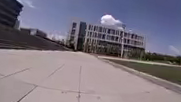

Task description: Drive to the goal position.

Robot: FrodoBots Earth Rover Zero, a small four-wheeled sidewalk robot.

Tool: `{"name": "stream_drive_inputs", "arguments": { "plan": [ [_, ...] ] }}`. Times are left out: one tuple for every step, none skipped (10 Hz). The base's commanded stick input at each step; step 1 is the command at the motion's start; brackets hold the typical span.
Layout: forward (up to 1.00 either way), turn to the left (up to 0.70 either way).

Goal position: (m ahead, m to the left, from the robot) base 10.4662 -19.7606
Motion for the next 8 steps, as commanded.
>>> {"name": "stream_drive_inputs", "arguments": {
  "plan": [
    [0.30,0.01],
    [0.30,0.01],
    [0.30,0.01],
    [0.30,0.01],
    [0.30,0.01],
    [0.30,0.01],
    [0.30,0.01],
    [0.30,0.01]
  ]
}}
